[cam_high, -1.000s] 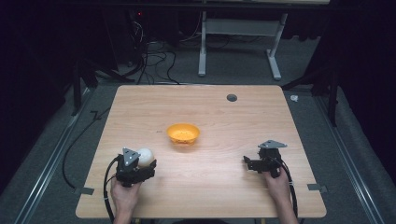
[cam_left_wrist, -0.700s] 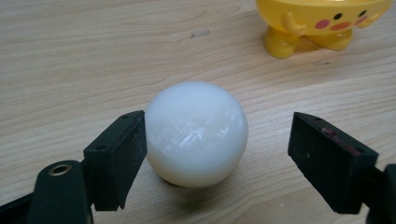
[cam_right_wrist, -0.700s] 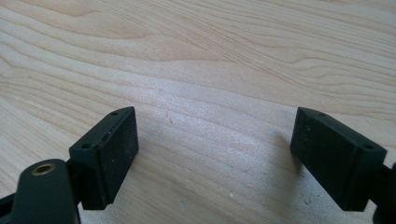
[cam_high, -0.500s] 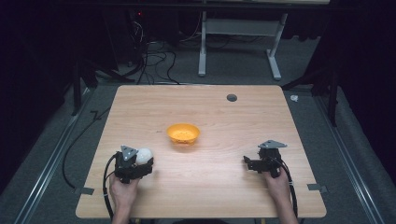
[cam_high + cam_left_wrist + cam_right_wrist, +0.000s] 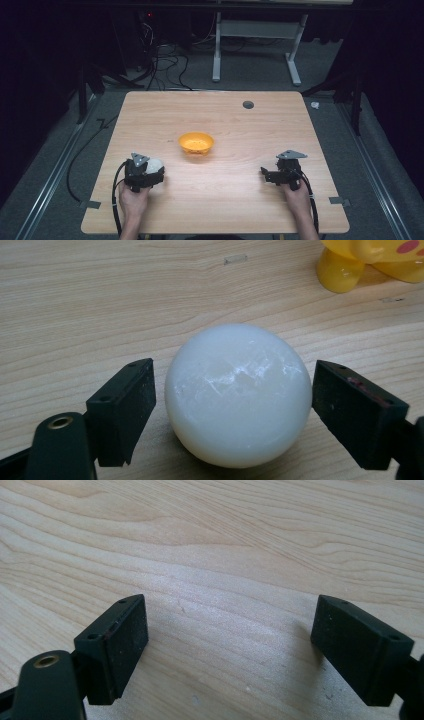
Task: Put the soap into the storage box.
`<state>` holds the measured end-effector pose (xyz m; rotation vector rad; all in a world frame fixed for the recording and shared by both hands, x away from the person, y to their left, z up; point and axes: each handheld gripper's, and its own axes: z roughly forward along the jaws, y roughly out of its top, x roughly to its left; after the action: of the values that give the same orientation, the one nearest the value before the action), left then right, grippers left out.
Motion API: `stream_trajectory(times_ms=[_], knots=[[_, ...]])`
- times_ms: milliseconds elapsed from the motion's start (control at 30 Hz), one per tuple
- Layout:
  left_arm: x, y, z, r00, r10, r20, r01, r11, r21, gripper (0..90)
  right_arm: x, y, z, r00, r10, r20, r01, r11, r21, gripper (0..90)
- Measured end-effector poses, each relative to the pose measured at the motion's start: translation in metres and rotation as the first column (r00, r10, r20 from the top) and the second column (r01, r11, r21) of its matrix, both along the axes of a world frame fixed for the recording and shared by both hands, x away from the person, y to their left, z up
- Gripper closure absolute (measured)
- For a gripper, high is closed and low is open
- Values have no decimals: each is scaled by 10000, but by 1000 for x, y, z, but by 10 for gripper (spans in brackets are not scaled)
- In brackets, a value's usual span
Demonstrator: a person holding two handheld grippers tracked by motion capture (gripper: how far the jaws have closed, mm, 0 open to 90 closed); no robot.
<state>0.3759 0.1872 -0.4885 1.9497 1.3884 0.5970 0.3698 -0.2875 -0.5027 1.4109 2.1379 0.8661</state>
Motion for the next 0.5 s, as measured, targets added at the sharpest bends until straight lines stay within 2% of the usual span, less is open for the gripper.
stream_trajectory(times_ms=[500], knots=[[10,-5,-11,9991,-29,-432,35,9999,141,197,0,0,0,10000,0,0,0,10000,-1,159]])
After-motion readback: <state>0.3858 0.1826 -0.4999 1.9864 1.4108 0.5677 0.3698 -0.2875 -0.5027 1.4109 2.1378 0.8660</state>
